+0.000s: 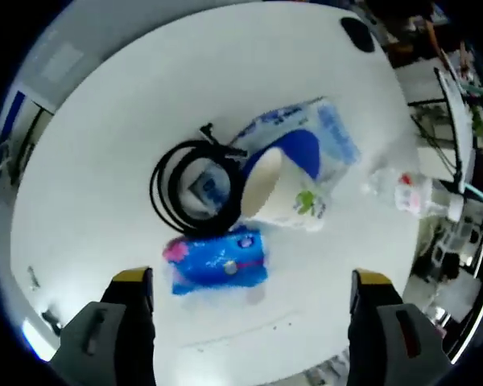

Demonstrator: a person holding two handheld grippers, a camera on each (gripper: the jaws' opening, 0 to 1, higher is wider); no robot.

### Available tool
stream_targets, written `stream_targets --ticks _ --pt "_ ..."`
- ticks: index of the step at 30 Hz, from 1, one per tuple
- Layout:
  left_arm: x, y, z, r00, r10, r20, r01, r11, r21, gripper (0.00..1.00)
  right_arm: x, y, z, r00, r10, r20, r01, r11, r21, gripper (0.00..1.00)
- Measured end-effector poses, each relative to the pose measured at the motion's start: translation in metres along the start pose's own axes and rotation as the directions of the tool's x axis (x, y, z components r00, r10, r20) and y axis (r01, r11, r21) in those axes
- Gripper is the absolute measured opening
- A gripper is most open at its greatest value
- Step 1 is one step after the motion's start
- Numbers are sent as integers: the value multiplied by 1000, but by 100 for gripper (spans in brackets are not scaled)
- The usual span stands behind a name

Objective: Arrange the tabletop items into an orderly group along one side of the table until the central work area is clear of visible clutter.

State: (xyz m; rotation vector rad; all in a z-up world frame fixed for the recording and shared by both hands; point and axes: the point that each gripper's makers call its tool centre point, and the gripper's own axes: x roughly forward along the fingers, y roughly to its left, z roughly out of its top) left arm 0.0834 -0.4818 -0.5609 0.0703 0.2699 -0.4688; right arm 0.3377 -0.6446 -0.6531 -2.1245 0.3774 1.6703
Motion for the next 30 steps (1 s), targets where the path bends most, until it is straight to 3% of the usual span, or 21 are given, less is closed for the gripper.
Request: stream_targets --ticks 2,6,9,13,17,19,25,30 --pt "1 -2 -1 1000 -7 -5 7 1000 3 99 2 -1 4 1000 -3 27 4 999 -36 100" --pt "1 -5 -1 1000 -14 -9 14 1000 16 99 9 -8 2 999 -46 17 48 993 -112 99" --pt "1 -3 -1 1000 -4 -10 5 1000 20 99 9 -12 11 996 -80 36 86 974 -208 100" --pt "-1 -6 -1 1000 -9 -3 9 1000 -6 99 12 -19 19 991 -117 58 128 954 -271 100" --pt "-2 -8 0 1000 -15 9 15 1000 -25 99 21 -15 28 993 -95 64 113 901 -418 100" --pt "-1 -8 0 1000 -12 4 12 1000 -11 99 26 -14 30 994 -77 83 106 893 -437 100" --pt "1 -7 -2 1000 -5 -7 4 1000 -25 99 28 -21 41 992 -70 108 118 827 -550 100" --pt "3 -8 -5 1000 -6 -17 5 1000 -25 99 30 -24 40 991 -66 113 120 798 -591 99"
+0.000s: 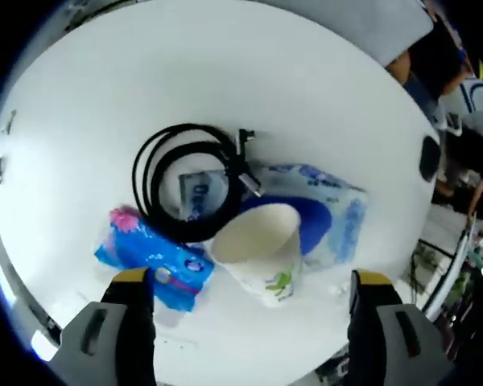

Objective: Arrange the tabletop items into an orderly group along one side of the table until the central work area is clear of visible clutter.

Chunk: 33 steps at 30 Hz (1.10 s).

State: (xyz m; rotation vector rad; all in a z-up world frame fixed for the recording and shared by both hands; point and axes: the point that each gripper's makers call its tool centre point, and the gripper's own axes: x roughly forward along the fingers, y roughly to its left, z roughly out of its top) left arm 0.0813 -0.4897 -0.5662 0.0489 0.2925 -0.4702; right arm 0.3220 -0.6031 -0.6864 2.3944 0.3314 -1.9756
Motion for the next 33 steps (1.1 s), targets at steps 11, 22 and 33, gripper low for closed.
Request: stream_targets --ticks 11,22,33 --pt "1 0 -3 1000 -5 -11 5 1000 -2 99 5 12 2 999 46 20 -42 986 -164 86" --pt "1 2 -2 1000 -8 -1 8 1000 -17 99 13 -2 5 999 35 37 -27 983 -184 83" --pt "1 -5 -2 1000 -30 2 30 1000 5 99 21 -6 13 995 83 57 -69 977 -204 64"
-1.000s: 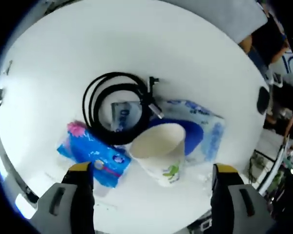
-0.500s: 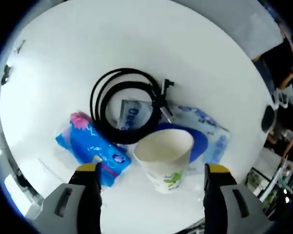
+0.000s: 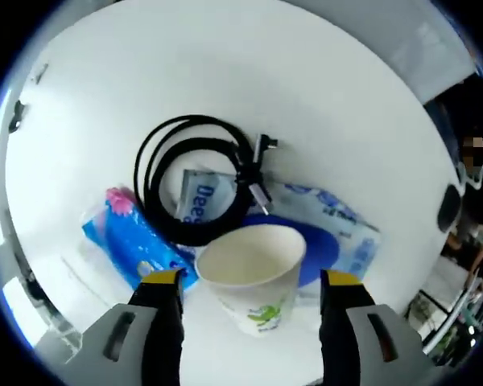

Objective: Arrange the tabletop items into an orderly group along one side of the table until the central work area is clear of visible clutter.

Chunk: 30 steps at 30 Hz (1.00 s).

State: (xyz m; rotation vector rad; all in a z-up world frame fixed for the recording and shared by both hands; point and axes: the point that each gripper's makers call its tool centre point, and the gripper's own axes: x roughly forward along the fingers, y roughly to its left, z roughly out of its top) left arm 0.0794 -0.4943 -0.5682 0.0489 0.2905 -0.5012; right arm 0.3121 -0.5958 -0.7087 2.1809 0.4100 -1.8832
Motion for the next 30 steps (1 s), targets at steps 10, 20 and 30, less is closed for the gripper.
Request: stream_targets --ticks 10,20,30 --pt "-1 0 -1 1000 7 -7 -7 1000 4 99 1 8 1 999 37 -3 -37 998 -49 59" --pt "0 -3 -2 1000 0 -16 0 1000 9 99 5 4 5 999 40 -2 -40 997 -68 47" --pt "0 -2 -2 1000 0 -16 0 1000 6 98 5 -2 5 999 35 -2 -35 998 -61 46"
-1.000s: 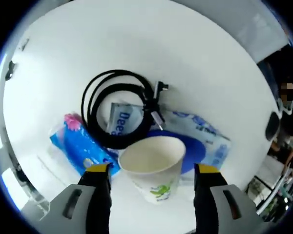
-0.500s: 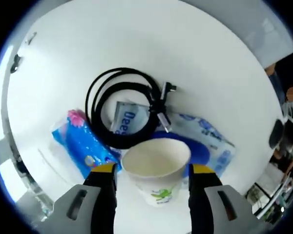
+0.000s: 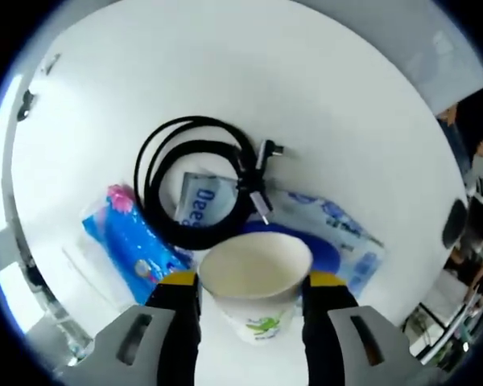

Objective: Arrange the tabletop items into an orderly group along one side of the table until the central work area is clear of visible clutter.

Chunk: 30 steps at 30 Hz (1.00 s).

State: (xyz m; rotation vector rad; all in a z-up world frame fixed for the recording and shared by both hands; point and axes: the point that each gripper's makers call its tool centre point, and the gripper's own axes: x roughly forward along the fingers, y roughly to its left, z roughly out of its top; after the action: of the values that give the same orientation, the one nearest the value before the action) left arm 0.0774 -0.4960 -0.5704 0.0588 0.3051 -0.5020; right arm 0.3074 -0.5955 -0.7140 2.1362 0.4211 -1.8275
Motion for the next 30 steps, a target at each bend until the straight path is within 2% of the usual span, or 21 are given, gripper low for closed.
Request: stream_targets --ticks 6,9,20,26,27,29,30 --pt "1 1 -2 1000 0 -6 0 1000 -4 97 -6 -4 -4 1000 -15 -28 15 1000 5 45" --pt "1 -1 -2 1000 -5 -8 5 1000 3 97 -9 -5 -5 999 -14 -32 15 1000 20 42" --pt "2 -1 2 1000 -12 -1 12 1000 13 97 -20 -6 -6 998 -29 -49 32 998 56 41" --pt "3 -3 0 1000 -17 -9 17 1000 15 96 -26 -11 -9 996 -63 -63 72 987 146 40" --pt "3 -3 0 1000 -17 -13 17 1000 17 96 -27 -11 -9 995 -72 -63 83 976 202 40" --pt "2 -3 1 1000 -18 -10 18 1000 19 96 -28 -13 -7 994 -84 -66 95 977 190 40" --pt "2 -4 1 1000 -18 -10 18 1000 17 96 -28 -13 -5 994 -88 -65 100 970 221 40"
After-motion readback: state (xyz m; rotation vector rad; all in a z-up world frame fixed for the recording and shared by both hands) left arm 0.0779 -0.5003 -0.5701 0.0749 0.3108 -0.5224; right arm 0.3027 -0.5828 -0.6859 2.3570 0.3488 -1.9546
